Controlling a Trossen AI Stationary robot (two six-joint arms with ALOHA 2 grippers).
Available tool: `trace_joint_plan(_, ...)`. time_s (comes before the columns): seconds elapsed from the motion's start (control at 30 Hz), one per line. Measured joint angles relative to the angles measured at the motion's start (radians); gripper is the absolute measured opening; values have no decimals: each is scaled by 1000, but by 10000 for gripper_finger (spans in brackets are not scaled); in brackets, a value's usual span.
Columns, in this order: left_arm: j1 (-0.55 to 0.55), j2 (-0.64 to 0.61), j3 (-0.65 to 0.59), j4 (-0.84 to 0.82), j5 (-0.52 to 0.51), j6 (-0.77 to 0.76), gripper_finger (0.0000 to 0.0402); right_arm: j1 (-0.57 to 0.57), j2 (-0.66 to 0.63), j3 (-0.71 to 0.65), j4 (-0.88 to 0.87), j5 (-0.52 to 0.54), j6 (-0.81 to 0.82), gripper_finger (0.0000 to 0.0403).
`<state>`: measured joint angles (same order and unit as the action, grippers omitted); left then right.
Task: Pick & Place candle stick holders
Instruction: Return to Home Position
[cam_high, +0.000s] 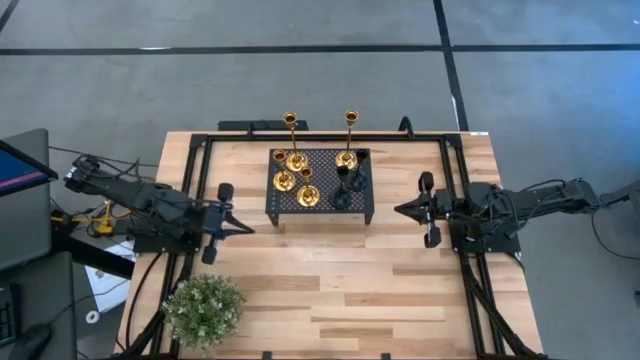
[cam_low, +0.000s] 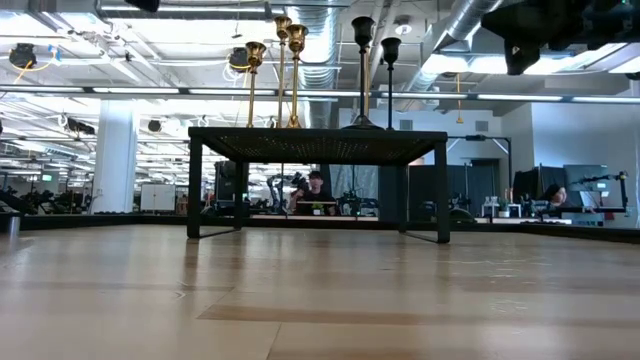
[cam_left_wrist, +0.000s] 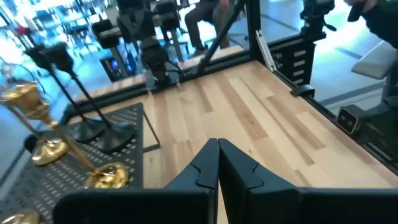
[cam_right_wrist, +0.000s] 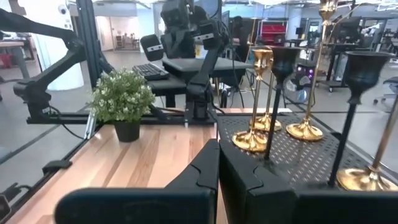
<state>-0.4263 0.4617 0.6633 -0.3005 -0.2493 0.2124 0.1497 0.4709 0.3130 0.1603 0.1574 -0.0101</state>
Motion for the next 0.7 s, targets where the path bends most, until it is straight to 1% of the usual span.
trace_joint_plan(0.13,0,-90,-65,5,-3,20,4,-2,-66,0,-50,0,0,0)
trace_joint_plan(0.3,1,-190,-129,15,-35,20,5,-2,-146,0,-142,0,0,0)
trace_joint_plan(0.5,1,-280,-206,14,-38,20,6,-2,-254,0,-246,0,1,0)
trace_joint_plan(0.7,1,-342,-280,34,-38,20,4,-1,-340,0,-283,0,1,0)
